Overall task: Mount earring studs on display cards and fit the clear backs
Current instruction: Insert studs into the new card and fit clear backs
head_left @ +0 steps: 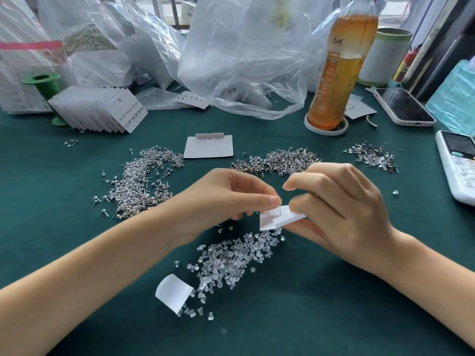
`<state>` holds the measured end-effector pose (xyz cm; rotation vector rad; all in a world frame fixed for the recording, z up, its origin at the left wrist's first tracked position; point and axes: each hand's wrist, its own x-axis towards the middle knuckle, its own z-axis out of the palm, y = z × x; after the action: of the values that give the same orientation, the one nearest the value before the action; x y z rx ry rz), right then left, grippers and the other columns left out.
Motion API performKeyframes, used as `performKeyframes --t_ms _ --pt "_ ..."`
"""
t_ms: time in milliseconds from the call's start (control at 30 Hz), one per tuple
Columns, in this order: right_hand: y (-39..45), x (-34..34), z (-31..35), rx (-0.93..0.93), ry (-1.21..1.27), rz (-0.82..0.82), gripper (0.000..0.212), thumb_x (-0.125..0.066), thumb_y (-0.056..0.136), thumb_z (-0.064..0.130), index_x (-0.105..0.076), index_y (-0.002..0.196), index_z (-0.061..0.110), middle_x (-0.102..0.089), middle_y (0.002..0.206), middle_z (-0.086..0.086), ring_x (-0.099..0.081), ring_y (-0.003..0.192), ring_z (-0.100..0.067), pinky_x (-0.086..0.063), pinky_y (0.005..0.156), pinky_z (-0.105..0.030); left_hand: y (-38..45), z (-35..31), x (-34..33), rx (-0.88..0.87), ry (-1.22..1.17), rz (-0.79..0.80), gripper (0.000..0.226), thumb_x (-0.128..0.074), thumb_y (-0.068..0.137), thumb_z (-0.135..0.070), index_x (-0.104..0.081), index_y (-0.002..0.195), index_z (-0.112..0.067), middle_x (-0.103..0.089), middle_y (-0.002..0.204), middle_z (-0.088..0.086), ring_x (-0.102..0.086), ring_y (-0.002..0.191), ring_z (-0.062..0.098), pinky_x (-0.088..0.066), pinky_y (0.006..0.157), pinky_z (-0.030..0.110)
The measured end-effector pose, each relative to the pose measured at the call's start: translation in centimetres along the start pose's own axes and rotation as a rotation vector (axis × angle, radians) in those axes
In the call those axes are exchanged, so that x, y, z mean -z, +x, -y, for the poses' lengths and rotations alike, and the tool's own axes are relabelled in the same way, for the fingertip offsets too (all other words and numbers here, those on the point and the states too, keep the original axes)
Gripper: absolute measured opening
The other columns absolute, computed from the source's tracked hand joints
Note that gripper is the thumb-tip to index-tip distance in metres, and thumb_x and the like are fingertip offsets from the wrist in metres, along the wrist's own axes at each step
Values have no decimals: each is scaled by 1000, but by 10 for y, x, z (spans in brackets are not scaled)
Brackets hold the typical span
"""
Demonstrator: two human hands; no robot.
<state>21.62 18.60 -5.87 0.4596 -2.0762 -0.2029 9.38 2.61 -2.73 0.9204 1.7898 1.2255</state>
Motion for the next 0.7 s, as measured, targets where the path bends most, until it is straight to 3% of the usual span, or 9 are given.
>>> performKeyframes --t_ms 367,700 --pt "0 -1 -1 0 1 11 40 -58 95 30 -66 64 6 -72 88 -10 -52 88 -23 -47 71 -35 0 0 -1 -4 15 29 6 -71 72 -31 -73 74 -25 -59 62 -13 -48 59 3 -37 53 13" --pt "1 0 -1 -3 20 14 42 -55 97 31 -65 65 6 -72 87 -11 -53 87 -24 -47 72 -34 -3 -1 -2 -20 10 38 6 -70 82 -23 -72 77 -21 -62 64 -9 -50 59 3 -37 54 11"
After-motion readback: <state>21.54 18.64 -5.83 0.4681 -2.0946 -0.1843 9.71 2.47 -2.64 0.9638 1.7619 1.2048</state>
